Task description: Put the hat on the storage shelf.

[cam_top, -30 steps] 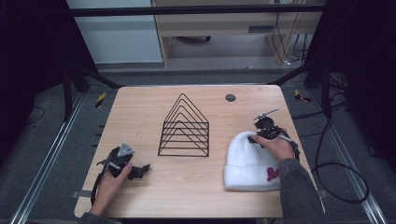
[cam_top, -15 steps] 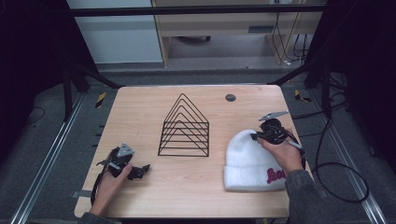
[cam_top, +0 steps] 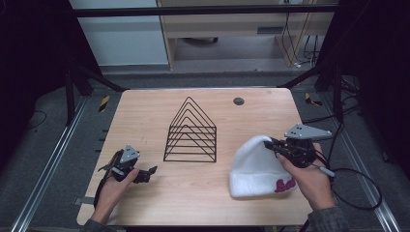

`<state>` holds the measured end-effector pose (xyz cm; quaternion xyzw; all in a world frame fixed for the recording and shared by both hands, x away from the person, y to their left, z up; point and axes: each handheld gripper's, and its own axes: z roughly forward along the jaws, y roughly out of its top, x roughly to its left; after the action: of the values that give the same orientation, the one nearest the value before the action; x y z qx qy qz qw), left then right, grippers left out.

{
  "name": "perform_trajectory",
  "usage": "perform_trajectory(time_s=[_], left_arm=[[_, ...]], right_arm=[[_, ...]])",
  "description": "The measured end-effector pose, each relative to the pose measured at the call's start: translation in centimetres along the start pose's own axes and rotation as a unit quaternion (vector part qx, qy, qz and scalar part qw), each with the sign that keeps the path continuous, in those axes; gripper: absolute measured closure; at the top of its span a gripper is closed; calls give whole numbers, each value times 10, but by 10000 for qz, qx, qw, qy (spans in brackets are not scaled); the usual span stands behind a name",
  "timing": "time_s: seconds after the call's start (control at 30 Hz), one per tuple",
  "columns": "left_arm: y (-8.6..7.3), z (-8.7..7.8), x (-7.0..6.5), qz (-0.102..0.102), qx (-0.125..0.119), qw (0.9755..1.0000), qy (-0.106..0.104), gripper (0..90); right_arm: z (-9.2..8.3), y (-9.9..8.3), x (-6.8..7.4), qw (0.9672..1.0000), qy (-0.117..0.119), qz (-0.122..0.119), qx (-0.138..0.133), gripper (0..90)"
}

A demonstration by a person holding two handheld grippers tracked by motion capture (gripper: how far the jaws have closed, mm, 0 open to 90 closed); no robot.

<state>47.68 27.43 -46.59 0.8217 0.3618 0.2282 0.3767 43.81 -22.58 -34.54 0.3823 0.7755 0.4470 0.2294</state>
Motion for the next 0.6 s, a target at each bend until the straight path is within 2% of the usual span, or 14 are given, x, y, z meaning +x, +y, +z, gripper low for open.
perform_trajectory(time_s=[0.1,0.27,0.4,0.5,0.6], left_arm=[[16,-10,-2,96,-248,9996,22,60],[46,-24,-9,350,-616,9975,-71,63],[68,-29,-12,289,-852,9954,-323,63],[85,-34,-13,169,-1060,9921,-655,63],[104,-38,-13,258,-1115,9909,-702,63]], right_arm=[[-8,7,6,9998,6,-45,-204,838],[-10,23,10,9993,3,-142,-347,839],[-3,47,10,9988,-10,-262,-406,839],[1,63,8,9984,-48,-294,-472,840],[1,81,9,9976,-88,-318,-600,840]])
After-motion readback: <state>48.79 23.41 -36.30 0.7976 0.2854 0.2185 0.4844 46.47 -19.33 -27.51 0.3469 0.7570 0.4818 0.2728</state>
